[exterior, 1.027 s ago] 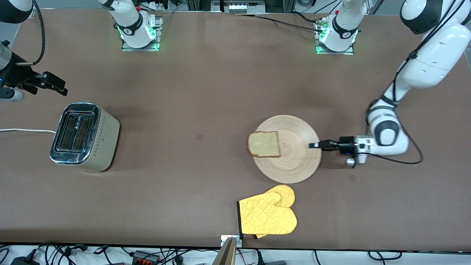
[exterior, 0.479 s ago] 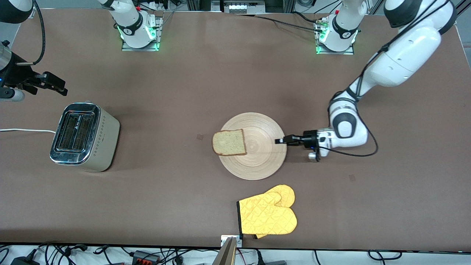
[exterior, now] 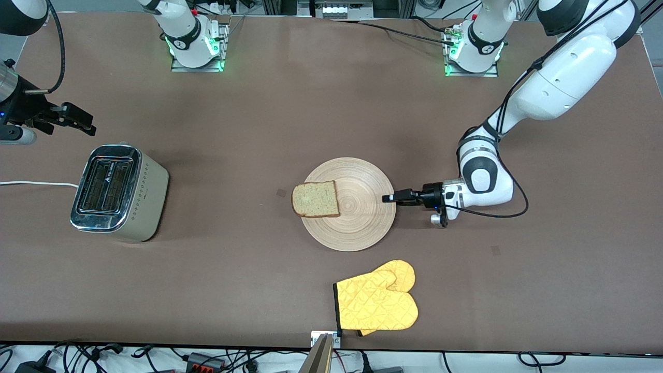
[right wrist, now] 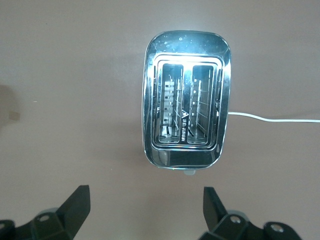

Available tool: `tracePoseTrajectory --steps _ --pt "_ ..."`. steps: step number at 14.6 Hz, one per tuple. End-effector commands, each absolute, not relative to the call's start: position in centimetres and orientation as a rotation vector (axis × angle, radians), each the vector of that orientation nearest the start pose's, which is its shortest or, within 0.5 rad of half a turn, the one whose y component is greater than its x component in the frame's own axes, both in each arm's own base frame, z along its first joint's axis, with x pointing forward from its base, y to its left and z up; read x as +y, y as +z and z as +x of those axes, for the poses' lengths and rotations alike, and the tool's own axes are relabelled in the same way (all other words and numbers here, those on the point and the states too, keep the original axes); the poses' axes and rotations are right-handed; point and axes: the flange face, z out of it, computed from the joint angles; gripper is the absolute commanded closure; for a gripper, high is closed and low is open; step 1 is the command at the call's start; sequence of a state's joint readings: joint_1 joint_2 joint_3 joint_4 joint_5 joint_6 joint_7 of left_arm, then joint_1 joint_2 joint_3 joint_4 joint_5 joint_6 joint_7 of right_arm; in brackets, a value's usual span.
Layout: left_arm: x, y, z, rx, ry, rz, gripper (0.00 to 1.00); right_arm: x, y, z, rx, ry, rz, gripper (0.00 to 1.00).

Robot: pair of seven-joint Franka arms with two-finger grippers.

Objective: Move plate and put bread in toaster
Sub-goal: 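Slide the plate with bread toward the table middle with the left gripper, then release the plate with the left gripper while the right gripper reaches the bread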

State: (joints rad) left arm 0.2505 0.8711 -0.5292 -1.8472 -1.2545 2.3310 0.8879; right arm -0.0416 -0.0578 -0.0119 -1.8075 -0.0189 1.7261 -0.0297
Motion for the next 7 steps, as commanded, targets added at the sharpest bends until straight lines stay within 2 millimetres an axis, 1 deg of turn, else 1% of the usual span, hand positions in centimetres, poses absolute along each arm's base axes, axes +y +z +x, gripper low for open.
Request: tracePoseTrajectory --steps 1,2,3,4,5,7 --pt "-16.0 12.2 59.1 0.022 0.016 1.963 0.00 -2.7 54.6 54.4 -0.004 0.047 -3.162 0.00" --pt "-14.6 12.9 59.6 -0.024 0.014 1.957 0.00 -1.9 53.3 55.2 -0.020 0.063 -3.150 0.00" --pt "-12.8 13.4 60.3 -0.078 0.014 1.954 0.00 -0.4 51.9 56.1 -0.059 0.063 -3.144 0.00" --pt "-11.2 14.2 61.0 -0.159 0.001 1.955 0.00 1.8 50.3 57.0 -0.110 0.072 -3.137 0.00" --pt "-10.2 15.0 61.7 -0.224 -0.008 1.959 0.00 3.8 49.1 57.7 -0.140 0.068 -3.121 0.00" --pt "-8.5 16.3 62.8 -0.326 -0.017 1.972 0.00 6.4 46.2 58.7 -0.160 0.098 -3.076 0.00"
